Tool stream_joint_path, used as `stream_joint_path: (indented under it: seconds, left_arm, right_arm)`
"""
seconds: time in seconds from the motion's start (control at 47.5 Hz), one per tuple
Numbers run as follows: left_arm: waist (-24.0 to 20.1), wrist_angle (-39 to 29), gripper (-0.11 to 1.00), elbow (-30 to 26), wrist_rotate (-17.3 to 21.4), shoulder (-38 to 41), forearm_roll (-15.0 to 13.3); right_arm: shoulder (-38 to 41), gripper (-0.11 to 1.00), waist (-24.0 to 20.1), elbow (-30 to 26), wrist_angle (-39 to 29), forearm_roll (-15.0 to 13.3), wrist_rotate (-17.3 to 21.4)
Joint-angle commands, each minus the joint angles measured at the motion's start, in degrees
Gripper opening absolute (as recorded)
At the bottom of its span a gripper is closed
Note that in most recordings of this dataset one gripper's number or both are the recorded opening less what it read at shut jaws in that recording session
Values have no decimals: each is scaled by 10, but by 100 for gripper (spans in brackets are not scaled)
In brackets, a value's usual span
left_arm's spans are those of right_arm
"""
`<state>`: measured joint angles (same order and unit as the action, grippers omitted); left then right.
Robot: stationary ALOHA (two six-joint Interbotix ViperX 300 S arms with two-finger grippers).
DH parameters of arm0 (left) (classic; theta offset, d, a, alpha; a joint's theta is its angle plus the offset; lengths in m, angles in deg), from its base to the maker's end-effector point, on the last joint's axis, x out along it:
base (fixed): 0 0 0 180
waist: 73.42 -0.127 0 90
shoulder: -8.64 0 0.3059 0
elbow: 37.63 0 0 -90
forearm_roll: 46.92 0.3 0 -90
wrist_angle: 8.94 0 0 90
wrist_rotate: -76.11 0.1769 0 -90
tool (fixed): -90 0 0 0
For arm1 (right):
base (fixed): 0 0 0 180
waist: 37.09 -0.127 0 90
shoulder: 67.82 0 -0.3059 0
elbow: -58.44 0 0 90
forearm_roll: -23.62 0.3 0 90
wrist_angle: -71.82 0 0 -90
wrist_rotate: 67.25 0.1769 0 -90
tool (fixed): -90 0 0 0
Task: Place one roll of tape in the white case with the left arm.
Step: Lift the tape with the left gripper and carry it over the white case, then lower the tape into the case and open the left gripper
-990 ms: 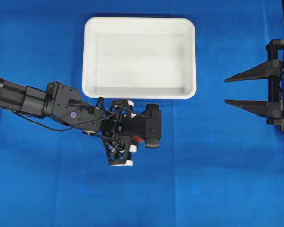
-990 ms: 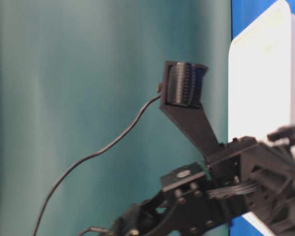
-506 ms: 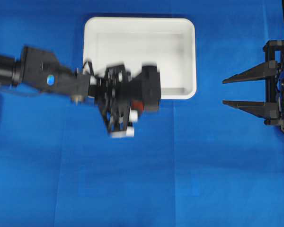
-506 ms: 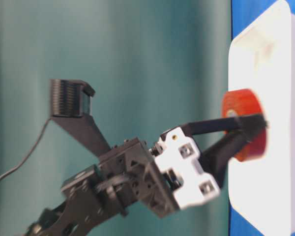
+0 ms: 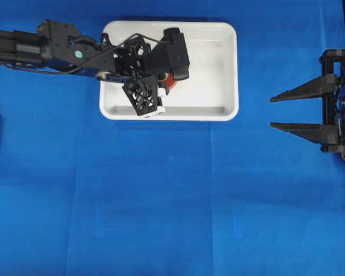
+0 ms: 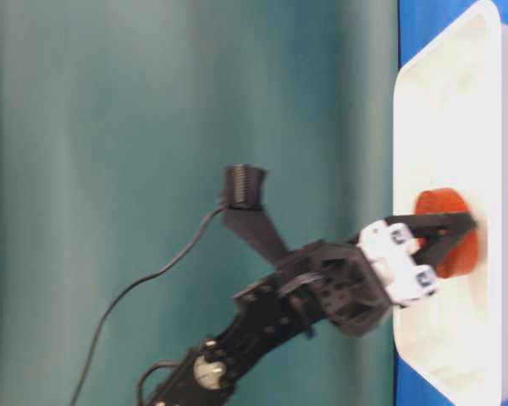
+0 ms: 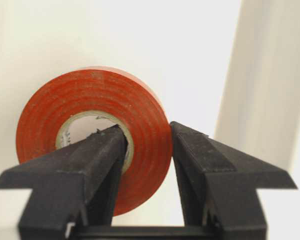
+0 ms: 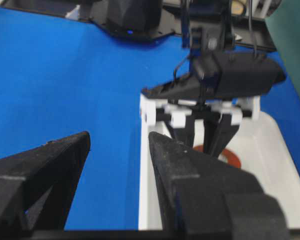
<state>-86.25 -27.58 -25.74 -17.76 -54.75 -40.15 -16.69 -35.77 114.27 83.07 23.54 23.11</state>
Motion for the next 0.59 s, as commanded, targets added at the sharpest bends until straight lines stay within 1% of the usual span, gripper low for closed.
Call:
stream_joint_path:
  seconds: [0.0, 0.147, 0.19, 0.232, 0.274, 0.337, 0.379, 0.4, 0.442, 0.569]
  left_arm:
    - [2, 7, 26, -11, -1, 1, -2]
    - [3, 9, 27, -11, -4, -1, -3]
    - [4, 9, 31, -11, -4, -2, -3]
    - [5, 8, 42, -11, -4, -4, -3]
    - [9, 6, 57, -11, -1, -9, -3]
    - [11, 4, 74, -10, 1, -18, -3]
    - [11, 4, 83, -8, 2, -26, -3]
    - [11, 3, 86, -7, 1, -32, -3]
    - [11, -1, 86, -4, 1, -44, -3]
    - [12, -17, 81, 10, -4, -98, -3]
  right_arm:
    - [3, -5, 2, -10, 2, 2, 1]
    - [4, -5, 2, -10, 3, 2, 1]
    - [4, -5, 2, -10, 3, 2, 0]
    - [4, -5, 2, -10, 3, 2, 0]
    - [4, -5, 2, -10, 3, 2, 0]
    - [4, -5, 2, -10, 2, 2, 1]
    - [4, -5, 2, -10, 3, 2, 0]
    - [4, -5, 2, -11, 2, 2, 0]
    - [4, -5, 2, -10, 3, 2, 1]
    - [4, -5, 2, -11, 3, 2, 0]
